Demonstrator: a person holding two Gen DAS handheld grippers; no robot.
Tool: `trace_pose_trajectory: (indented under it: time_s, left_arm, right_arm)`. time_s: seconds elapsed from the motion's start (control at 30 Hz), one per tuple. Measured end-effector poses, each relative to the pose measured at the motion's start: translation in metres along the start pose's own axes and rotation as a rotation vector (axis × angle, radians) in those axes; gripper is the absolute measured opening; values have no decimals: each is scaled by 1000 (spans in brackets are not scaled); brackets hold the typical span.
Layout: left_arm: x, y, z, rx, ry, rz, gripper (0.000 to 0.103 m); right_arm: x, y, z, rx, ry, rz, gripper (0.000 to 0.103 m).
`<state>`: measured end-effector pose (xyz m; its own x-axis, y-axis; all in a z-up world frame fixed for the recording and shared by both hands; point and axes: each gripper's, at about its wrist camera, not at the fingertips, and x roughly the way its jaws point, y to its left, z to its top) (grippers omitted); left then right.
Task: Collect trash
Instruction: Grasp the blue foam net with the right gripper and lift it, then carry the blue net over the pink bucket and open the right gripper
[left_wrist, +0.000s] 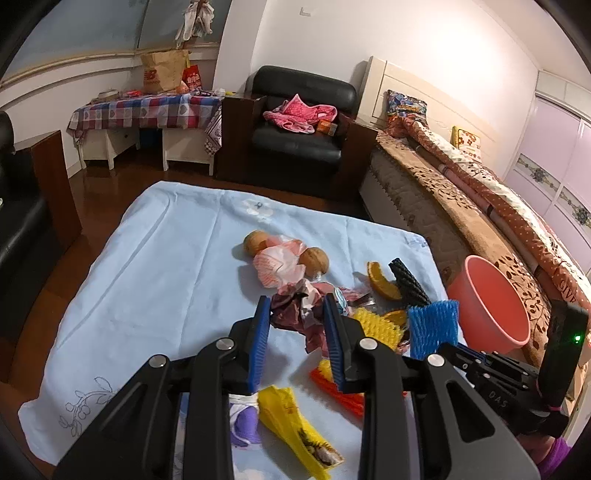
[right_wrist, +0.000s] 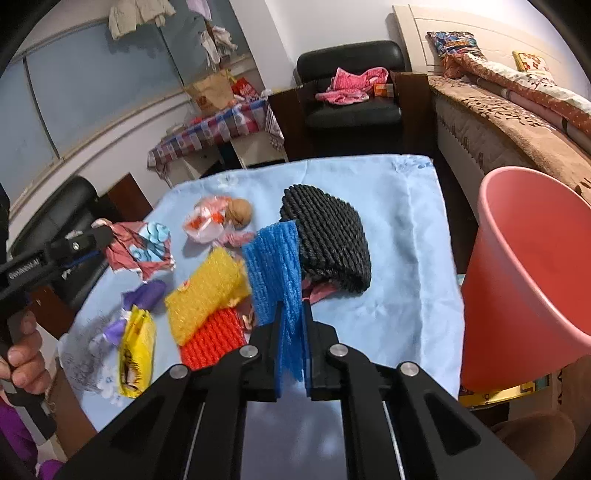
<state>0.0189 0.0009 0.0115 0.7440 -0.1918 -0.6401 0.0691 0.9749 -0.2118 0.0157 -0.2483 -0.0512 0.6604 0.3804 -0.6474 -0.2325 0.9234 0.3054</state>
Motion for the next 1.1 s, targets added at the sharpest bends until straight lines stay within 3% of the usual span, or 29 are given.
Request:
trace_pose_trajectory:
  time_s: [0.33,0.63,1.1]
  left_arm:
    - [-4,-46,12,56,-33,-95,29]
    - [9,-111,19,124,-29,-206,29]
    - [47,-225,15,274,9,-336,29]
  right_arm:
    - [-53,-27,16,60,-124,-12,7]
    - [-100,-74,23,105,-235,-185,7]
    - [-127,-156,12,249,-261,-341,7]
